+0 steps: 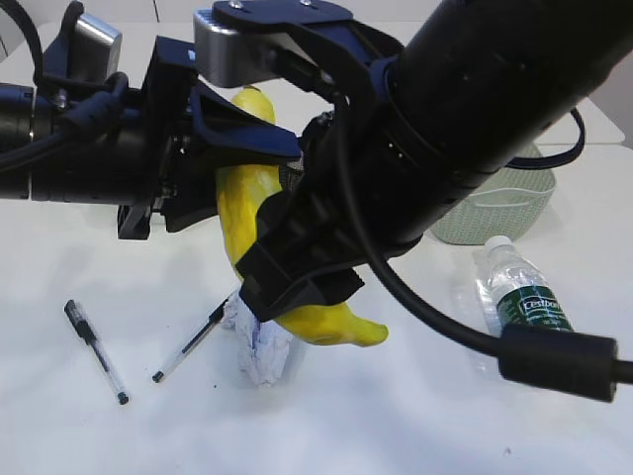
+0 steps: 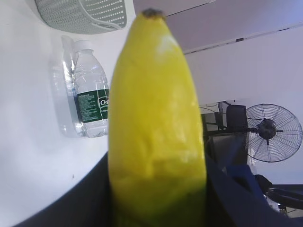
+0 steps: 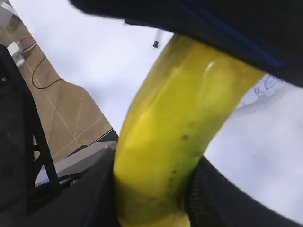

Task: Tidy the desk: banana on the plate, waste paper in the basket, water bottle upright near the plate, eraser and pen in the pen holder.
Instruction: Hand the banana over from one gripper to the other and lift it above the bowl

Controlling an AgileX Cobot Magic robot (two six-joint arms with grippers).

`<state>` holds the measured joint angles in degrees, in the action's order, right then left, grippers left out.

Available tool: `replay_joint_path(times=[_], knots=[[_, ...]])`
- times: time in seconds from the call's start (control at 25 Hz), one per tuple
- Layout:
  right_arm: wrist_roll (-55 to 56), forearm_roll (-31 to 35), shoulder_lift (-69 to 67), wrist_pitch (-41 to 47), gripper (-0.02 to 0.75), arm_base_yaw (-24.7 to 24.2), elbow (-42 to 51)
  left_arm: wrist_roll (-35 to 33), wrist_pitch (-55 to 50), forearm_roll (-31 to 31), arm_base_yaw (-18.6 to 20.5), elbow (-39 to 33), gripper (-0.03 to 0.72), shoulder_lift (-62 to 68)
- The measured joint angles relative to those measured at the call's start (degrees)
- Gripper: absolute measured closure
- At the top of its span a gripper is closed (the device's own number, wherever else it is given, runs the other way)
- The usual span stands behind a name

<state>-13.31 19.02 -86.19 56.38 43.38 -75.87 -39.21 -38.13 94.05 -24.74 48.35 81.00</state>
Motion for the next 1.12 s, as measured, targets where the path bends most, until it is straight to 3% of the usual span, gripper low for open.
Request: replay_joint_path(times=[0.4,0.52,0.64,0.72,1.04,1.12], knots=[[-0.4,-1.1,0.0,-0.5,0.428,0.0,0.0,-4.9,0.0,1.0,0.0,0.0,0.379,-0.2],[-0.5,-1.2,0.0,-0.5,0.372,0.0,0.0,-7.1,0.9,-0.4,0.0,0.0,0.379,-1.3],[-0.5,-2.9,0.0,-0.1,0.229,0.0,-0.1,-8.8,3.8,-4.4,0.0,0.0,0.38,-2.8],[0.3,-4.6,0.0,-0.1,0.174,0.0,-0.1,-9.1,6.0,-6.3,0.0,0.0,0.38,-3.8],[6.8,-14.2,0.0,2.6,0.144,0.0,-0.1,-9.3,11.1,-11.1,0.1,0.0,0.381,-5.8],[7.7,-17.7,0.0,3.8,0.144,0.0,-0.1,-8.7,11.4,-11.8,1.6,0.0,0.381,-5.8]])
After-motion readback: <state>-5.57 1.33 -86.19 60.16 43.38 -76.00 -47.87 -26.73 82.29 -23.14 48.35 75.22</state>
